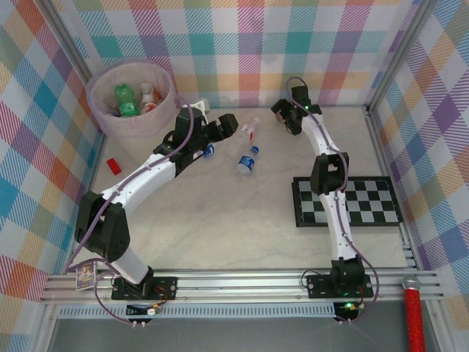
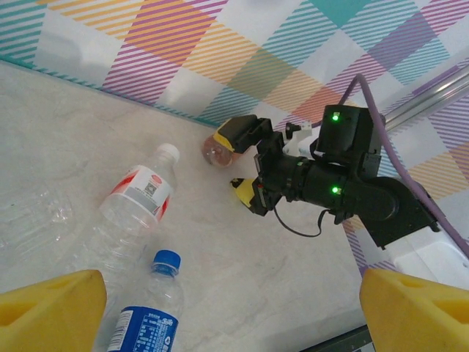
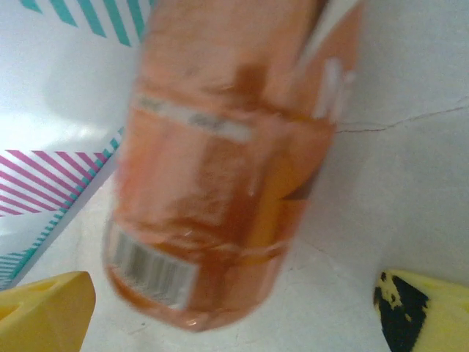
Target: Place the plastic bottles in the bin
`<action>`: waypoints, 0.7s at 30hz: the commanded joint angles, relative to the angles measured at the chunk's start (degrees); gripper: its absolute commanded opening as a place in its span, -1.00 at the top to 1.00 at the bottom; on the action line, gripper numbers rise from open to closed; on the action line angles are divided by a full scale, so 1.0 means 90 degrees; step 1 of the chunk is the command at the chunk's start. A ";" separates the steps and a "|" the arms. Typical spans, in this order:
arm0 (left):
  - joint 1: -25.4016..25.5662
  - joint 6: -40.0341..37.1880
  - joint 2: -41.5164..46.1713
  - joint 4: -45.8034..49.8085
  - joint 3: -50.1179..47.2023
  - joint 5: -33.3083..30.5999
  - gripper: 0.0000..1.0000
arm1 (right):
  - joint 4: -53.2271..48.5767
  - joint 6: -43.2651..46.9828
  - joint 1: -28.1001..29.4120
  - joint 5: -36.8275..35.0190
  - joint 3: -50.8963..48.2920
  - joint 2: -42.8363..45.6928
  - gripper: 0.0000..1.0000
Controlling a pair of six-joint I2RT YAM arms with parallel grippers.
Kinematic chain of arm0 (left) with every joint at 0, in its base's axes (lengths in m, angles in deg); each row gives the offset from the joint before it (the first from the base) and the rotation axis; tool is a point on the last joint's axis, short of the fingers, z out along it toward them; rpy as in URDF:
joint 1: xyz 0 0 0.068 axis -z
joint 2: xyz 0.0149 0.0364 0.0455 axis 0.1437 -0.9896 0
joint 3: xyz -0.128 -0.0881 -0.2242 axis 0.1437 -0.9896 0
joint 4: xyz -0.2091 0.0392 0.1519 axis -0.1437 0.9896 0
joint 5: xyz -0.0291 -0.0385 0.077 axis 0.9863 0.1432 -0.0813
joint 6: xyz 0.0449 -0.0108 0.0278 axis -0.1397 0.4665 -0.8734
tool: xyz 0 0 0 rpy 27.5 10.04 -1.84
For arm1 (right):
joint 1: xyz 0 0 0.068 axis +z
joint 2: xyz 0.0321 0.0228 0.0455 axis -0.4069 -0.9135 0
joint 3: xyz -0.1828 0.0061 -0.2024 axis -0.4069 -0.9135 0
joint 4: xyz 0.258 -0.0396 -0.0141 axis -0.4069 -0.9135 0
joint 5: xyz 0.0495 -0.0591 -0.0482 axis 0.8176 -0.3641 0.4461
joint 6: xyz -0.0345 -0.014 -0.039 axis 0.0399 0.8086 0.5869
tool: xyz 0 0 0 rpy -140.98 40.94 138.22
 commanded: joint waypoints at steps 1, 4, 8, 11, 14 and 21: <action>0.0039 0.0122 0.0301 -0.0194 -0.0084 -0.0047 -0.78 | -0.0767 0.0047 -0.0201 -0.0361 -0.1230 0.0415 -0.98; 0.0039 0.0202 0.0316 -0.0206 -0.0061 -0.0013 -0.77 | -0.0992 0.0153 -0.0322 -0.0499 -0.1586 0.0715 -0.99; 0.0048 0.0298 0.0376 -0.0219 -0.0097 0.0014 -0.76 | -0.1099 0.0397 -0.0442 -0.0752 -0.2388 0.1377 -0.99; 0.0046 0.0306 0.0456 -0.0174 -0.0090 0.0033 -0.76 | -0.0334 0.0653 -0.0490 -0.0784 -0.3934 0.2524 -0.98; 0.0049 0.0306 0.0496 -0.0174 -0.0093 0.0074 -0.76 | -0.0005 0.0928 -0.0505 -0.0959 -0.4819 0.3446 -0.97; 0.0054 0.0321 0.0421 -0.0235 -0.0047 -0.0007 -0.76 | 0.0105 0.1114 -0.0483 -0.0788 -0.4088 0.3174 -1.00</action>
